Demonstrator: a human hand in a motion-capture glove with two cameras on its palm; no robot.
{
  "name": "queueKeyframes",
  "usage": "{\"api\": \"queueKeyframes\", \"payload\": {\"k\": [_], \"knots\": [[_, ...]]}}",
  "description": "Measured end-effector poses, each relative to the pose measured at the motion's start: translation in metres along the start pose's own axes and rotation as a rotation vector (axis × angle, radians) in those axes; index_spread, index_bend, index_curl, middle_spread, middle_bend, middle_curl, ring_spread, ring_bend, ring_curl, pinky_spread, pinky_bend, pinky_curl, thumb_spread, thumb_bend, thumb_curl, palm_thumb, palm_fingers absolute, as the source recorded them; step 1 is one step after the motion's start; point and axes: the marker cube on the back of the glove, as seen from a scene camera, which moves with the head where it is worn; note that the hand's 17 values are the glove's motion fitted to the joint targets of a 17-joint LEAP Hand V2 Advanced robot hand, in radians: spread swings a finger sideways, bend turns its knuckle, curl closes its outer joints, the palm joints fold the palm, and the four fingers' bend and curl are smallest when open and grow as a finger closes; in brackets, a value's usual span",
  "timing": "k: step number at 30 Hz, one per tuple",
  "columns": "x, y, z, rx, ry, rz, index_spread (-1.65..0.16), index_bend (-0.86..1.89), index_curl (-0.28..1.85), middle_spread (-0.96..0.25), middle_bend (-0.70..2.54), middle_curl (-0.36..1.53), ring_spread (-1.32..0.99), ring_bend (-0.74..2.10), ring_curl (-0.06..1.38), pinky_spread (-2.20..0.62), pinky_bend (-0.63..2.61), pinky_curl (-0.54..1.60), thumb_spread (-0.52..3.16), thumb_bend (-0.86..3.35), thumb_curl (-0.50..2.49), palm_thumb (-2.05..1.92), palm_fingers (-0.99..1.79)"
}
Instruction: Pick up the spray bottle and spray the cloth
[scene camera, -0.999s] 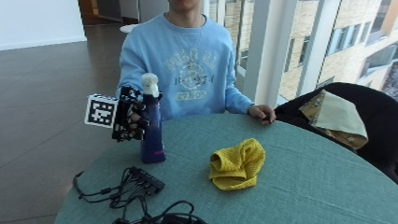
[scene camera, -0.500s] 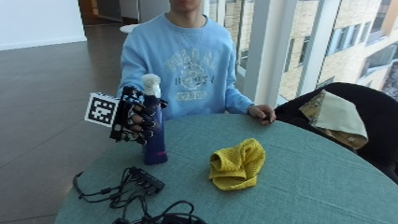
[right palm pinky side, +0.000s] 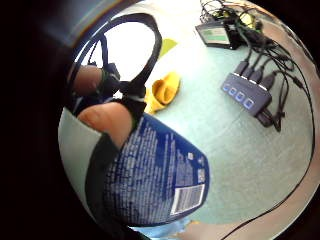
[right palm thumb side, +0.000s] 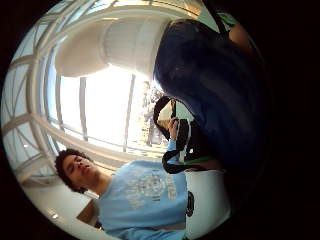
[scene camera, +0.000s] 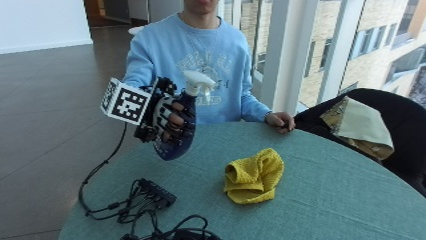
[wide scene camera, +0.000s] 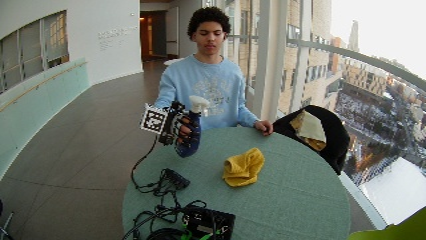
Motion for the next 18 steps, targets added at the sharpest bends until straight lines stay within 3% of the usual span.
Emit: {"api": "queueKeyframes", "payload": {"k": [11, 18], "knots": [[-0.013, -0.046, 0.031, -0.414, 0.193, 0.229, -0.24, 0.10, 0.29, -0.07, 0.24, 0.43, 0.01, 0.43, 0.38, 0.28, 0.21, 0.35, 0.94, -0.03, 0.49, 0.84, 1.03], [-0.006, -0.053, 0.045, -0.539, 0.269, 0.357, -0.23, 0.10, 0.28, -0.06, 0.24, 0.43, 0.01, 0.43, 0.38, 0.27, 0.21, 0.36, 0.96, -0.03, 0.50, 0.84, 1.03]]}}
